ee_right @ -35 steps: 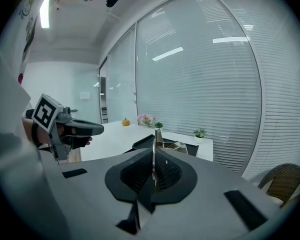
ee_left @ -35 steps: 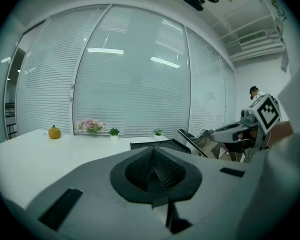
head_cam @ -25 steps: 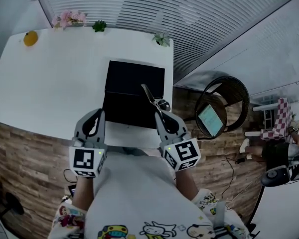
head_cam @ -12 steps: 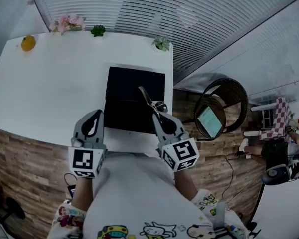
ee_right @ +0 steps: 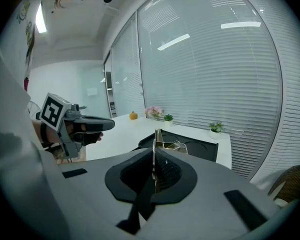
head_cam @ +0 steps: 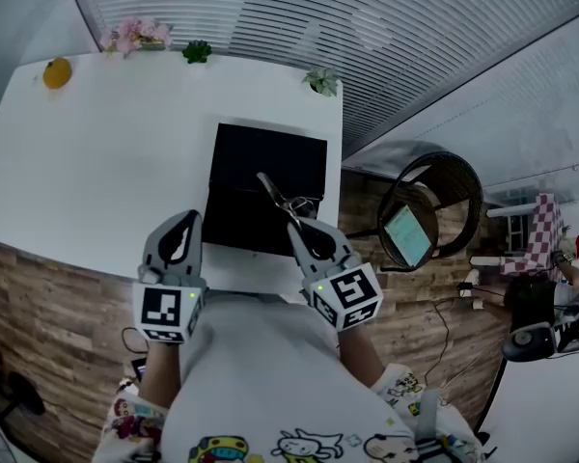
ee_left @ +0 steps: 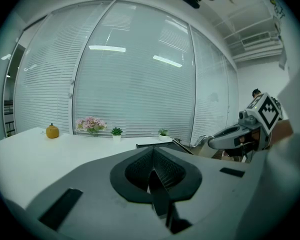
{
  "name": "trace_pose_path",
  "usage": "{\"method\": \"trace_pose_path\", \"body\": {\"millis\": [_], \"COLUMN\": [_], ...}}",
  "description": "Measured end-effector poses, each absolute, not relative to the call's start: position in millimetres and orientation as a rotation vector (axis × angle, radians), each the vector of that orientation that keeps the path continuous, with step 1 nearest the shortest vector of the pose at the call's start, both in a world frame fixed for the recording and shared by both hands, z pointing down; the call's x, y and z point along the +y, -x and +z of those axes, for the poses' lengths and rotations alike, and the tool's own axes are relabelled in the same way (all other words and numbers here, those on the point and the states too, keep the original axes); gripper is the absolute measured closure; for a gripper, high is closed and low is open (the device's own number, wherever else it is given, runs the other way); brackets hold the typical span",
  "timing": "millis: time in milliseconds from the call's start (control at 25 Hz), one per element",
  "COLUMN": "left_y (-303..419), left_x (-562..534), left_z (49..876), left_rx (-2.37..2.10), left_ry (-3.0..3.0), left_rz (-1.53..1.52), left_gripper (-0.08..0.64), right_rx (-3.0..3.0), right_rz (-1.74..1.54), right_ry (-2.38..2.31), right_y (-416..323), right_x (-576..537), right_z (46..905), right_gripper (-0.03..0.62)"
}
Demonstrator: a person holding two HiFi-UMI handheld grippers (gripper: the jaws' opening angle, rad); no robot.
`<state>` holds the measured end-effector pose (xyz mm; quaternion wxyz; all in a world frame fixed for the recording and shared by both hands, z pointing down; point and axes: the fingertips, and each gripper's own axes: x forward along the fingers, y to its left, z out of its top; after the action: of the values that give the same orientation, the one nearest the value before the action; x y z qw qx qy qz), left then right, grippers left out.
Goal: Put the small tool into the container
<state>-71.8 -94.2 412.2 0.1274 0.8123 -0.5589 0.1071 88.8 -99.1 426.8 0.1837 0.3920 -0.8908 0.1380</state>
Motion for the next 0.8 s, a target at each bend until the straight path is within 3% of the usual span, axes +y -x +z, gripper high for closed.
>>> {"method": "trace_pose_path", "body": {"millis": [800], "left_y": [55], "left_x": [-89], "left_z": [434], "left_rx": [-1.533], "left_ry": [-2.367], "left_rz": [0.335], "left_gripper": [0.555], "right_rx": [-2.462], "right_rz": [0.399], "right_ry": [-0.783], "right_y": [-57], "right_x": [-88], "right_z": [462], "right_gripper": [0.589]}}
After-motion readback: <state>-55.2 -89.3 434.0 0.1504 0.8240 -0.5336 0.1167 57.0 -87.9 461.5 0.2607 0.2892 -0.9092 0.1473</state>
